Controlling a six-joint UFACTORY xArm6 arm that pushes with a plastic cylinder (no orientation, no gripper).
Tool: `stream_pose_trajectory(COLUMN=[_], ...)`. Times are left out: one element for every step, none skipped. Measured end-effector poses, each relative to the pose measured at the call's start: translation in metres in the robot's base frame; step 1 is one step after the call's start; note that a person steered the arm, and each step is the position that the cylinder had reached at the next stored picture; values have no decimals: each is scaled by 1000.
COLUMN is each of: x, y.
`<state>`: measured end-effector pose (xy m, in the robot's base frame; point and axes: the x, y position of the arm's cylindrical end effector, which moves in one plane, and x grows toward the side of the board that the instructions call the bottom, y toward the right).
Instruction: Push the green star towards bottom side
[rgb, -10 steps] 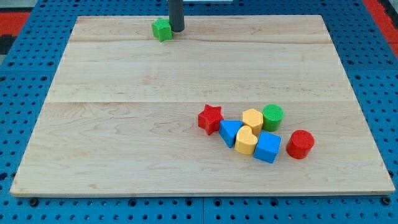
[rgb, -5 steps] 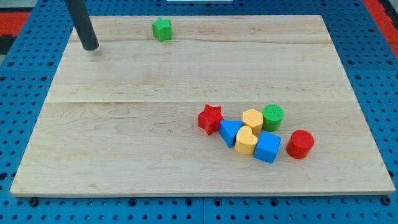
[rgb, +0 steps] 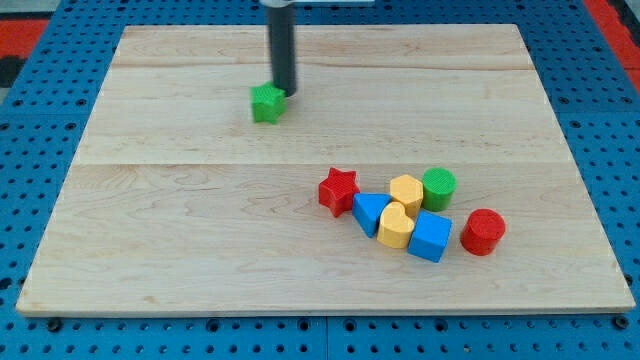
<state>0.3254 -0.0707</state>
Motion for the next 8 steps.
stream_pose_trajectory(x=[0, 0, 1, 16, 29, 54, 65, 64], y=[-9, -13, -19, -24, -5, -9, 15, 93])
